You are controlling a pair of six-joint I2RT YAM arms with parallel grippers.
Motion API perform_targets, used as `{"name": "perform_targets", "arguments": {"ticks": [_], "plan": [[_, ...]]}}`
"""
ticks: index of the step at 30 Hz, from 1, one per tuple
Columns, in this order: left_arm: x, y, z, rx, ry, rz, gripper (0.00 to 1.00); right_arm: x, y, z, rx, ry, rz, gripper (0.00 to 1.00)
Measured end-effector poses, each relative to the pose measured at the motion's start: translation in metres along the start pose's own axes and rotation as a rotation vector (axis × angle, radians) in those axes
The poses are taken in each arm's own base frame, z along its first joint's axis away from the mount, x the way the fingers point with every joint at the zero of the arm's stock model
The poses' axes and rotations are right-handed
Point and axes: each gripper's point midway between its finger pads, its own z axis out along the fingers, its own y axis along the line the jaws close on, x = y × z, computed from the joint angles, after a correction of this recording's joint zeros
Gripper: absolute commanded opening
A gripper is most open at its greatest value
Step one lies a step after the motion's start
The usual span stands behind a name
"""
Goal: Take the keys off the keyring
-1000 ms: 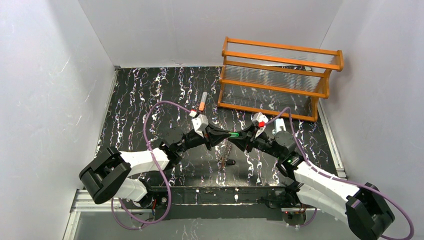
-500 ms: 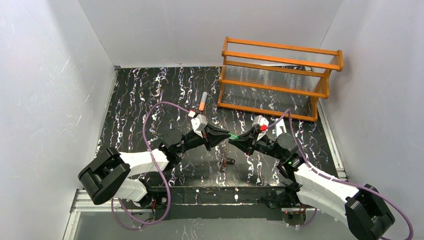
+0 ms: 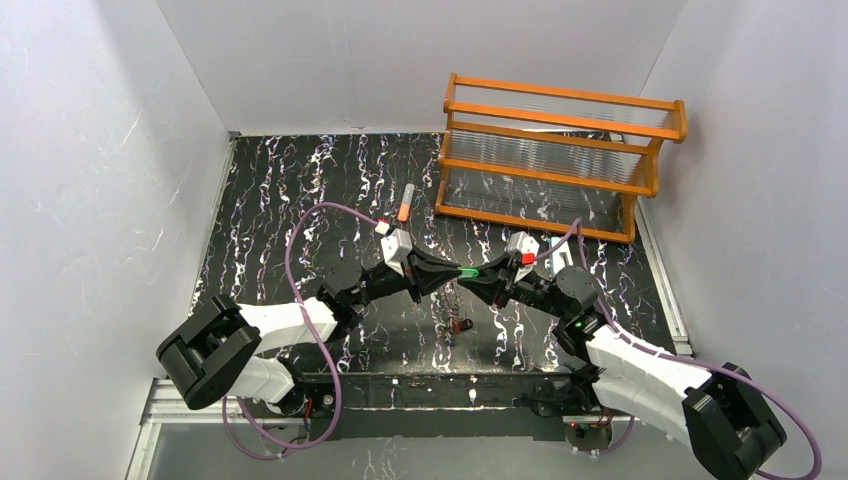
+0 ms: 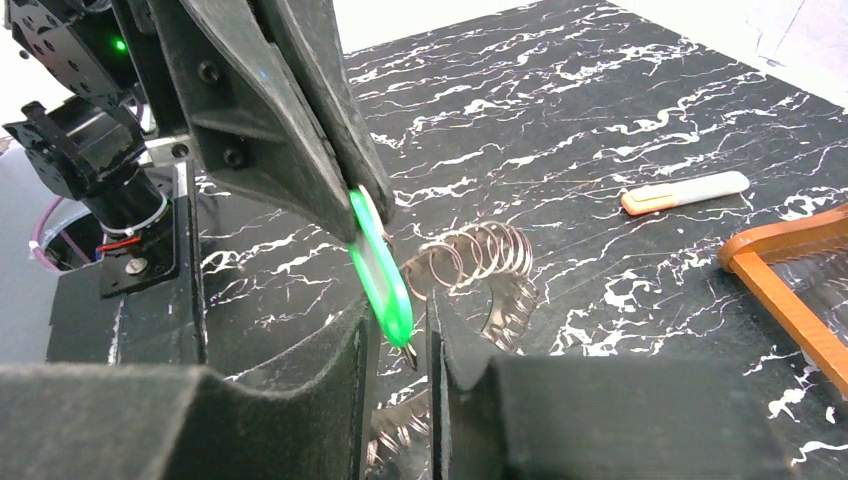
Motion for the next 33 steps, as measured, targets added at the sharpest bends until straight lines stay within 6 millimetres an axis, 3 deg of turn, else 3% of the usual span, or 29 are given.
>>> {"name": "perform_targets", "arguments": {"ticks": [7,13,24,29,31,33], "plan": [[-0.007,-0.005,0.001,0.022,-0.027,0.001,0.00,0.005,-0.004,-0.006,0.011,-0.012,-0.011,0.36],[-0.007,-0.008,0.001,0.042,-0.025,0.007,0.00,-0.010,-0.001,-0.014,-0.027,-0.048,-0.055,0.44],[-0.006,-0.013,0.000,0.072,-0.017,0.014,0.00,-0.013,0.015,-0.018,-0.148,-0.023,-0.061,0.43],[-0.005,-0.014,0.000,0.077,-0.016,0.019,0.00,-0.018,0.015,-0.017,-0.158,-0.021,-0.061,0.30],[-0.005,-0.014,0.000,0.080,-0.016,0.021,0.00,-0.020,0.015,-0.016,-0.159,-0.021,-0.061,0.19],[-0.006,-0.014,0.000,0.083,-0.018,0.026,0.00,-0.023,0.016,-0.015,-0.165,-0.015,-0.054,0.02]]}}
